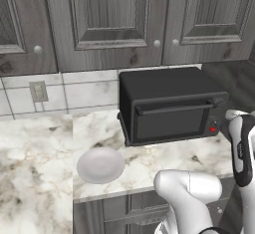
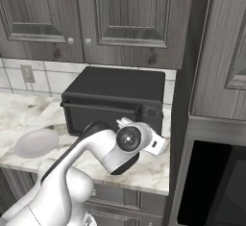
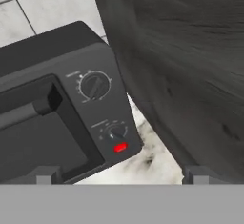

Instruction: Pull the toaster oven rack outwards. Pick up the baguette from the plate and place it on the toaster oven rack. Close the toaster oven door fully and set the temperature to the lowest setting.

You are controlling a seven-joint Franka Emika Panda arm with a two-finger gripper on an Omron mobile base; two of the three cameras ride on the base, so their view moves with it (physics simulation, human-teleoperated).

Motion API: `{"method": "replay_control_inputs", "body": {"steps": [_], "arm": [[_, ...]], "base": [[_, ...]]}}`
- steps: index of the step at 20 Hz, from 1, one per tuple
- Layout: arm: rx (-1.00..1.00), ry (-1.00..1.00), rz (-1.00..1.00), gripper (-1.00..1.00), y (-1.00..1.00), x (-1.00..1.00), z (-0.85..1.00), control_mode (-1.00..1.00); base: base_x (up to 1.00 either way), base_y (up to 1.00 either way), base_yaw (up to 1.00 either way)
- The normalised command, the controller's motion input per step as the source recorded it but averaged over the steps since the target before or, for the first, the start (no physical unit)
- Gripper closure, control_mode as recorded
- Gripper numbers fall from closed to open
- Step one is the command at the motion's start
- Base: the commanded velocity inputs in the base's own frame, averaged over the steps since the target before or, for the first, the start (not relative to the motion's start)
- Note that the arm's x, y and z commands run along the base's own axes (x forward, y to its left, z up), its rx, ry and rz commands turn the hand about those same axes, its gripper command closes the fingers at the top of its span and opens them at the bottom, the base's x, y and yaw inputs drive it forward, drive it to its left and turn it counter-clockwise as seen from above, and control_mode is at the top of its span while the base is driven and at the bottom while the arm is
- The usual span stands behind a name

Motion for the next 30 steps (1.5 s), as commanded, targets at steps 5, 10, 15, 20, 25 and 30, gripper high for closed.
{"method": "replay_control_inputs", "body": {"steps": [5,10,15,20,25,30], "arm": [[0.0,-0.01,0.09,-1.0,0.0,0.0,0.0,-1.0],[-0.01,-0.04,0.12,-1.0,0.0,0.0,-0.01,-1.0],[-0.05,-0.1,0.11,-1.0,0.0,0.0,-0.05,-1.0],[-0.09,-0.14,0.05,-1.0,0.01,0.0,-0.12,-1.0],[-0.11,-0.19,0.0,-1.0,0.17,0.0,-0.09,-1.0],[-0.07,-0.15,0.0,-1.0,0.09,0.0,0.0,-1.0]], "base": [[0.0,0.0,0.0],[0.0,0.0,0.0],[0.0,0.0,0.0],[0.0,0.0,0.0],[0.0,0.0,0.0],[0.0,0.0,0.0]]}}
